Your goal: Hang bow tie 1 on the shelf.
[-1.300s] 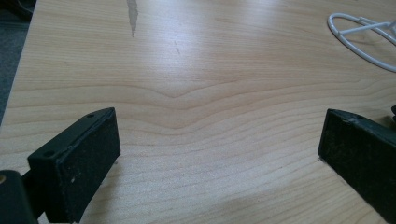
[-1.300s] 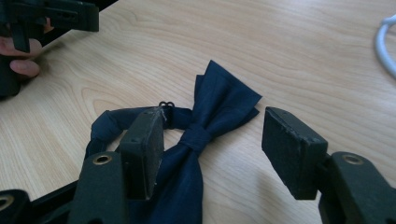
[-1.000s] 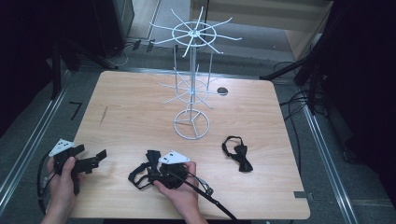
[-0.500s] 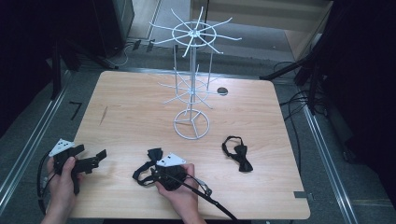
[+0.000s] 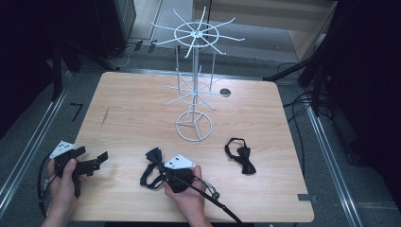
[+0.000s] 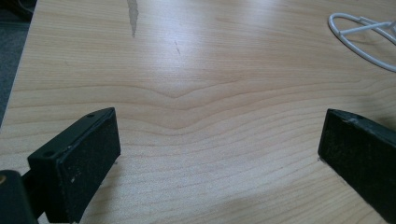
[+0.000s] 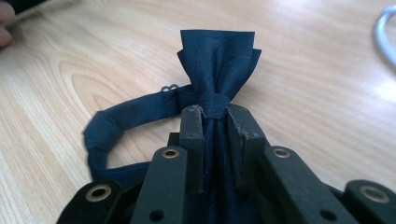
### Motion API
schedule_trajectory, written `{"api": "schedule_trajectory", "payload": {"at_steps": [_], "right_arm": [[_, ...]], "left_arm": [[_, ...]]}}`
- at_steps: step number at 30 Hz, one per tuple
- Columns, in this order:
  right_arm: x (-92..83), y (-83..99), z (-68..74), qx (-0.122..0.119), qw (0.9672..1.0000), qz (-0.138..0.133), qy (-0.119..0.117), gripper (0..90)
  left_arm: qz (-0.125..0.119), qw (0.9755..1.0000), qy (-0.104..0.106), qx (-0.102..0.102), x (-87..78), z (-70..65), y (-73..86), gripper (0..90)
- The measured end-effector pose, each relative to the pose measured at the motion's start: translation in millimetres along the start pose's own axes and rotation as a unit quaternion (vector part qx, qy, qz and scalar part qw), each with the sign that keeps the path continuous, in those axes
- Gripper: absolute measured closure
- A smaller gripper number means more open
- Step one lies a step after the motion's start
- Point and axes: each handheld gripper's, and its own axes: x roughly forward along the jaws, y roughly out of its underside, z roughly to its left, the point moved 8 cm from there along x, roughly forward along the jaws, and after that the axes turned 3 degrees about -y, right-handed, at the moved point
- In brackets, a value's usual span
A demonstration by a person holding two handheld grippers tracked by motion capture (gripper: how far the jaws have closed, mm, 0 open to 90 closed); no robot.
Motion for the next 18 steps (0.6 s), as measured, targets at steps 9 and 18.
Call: {"api": "schedule_trajectory", "payload": {"at_steps": [9,18], "right_arm": [[-21.7,-16.7,-7.7,0.000,0.9991,-0.042,0.008,78.5],[-37.3,-29.3,-14.3,0.000,0.9973,-0.072,0.017,78.6]], "left_arm": [[0.000,1.0000,0.000,0.000,0.1,0.1,0.0,0.0],[0.000,1.0000,0.000,0.000,0.1,0.2,0.0,0.0]]}}
